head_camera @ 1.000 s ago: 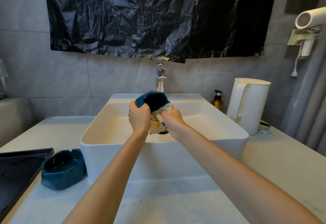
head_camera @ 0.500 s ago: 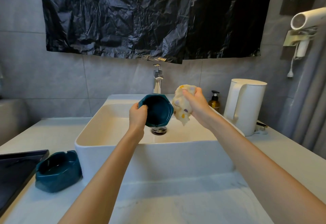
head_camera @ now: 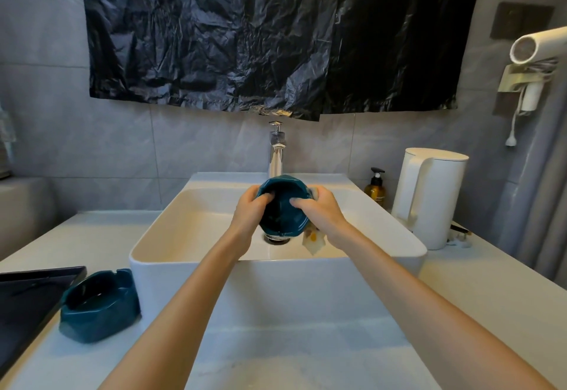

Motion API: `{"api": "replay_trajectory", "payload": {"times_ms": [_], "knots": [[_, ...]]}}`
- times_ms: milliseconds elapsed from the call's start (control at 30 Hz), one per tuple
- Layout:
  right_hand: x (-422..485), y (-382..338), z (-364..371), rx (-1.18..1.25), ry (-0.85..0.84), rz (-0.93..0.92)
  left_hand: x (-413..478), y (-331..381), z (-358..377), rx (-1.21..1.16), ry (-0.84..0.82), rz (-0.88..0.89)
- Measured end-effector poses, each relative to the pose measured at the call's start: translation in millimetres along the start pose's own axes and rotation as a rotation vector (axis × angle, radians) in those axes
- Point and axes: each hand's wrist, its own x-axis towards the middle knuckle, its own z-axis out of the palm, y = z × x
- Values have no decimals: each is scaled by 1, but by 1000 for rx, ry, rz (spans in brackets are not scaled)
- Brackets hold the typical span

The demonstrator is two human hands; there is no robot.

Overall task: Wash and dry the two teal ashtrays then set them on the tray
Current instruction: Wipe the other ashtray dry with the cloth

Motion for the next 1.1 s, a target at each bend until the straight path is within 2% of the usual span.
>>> {"api": "replay_trajectory", "payload": {"times_ms": [167,300,333,367,433,533,667,733,833,933,1100], "knots": [[10,10,3,-17,193,46,0,-4,1,85,-75,40],[14,15,-3,-141,376,23,-3,-5,-1,227,191,204],[14,16,-4,-186,415,-5,-5,-3,-1,244,214,247],[14,16,-6,-239,453,-43,-7,-1,0,251,180,253],[15,16,-8,-339,538,-135,-12,6,8,223,4,139],[14,14,-8,-445,621,-256,-12,18,23,-30,-177,-182],[10,15,-8,-526,703,-427,-4,30,26,-737,-200,-512],[10,16,-7,-550,705,-509,-4,35,24,-946,-161,-593],[9,17,-4,-618,696,-613,-5,42,23,-1051,-102,-644],[10,17,-2,-683,673,-669,-6,43,24,-1014,-44,-646],[13,23,0,-598,530,-623,2,39,25,-956,-25,-561]]}}
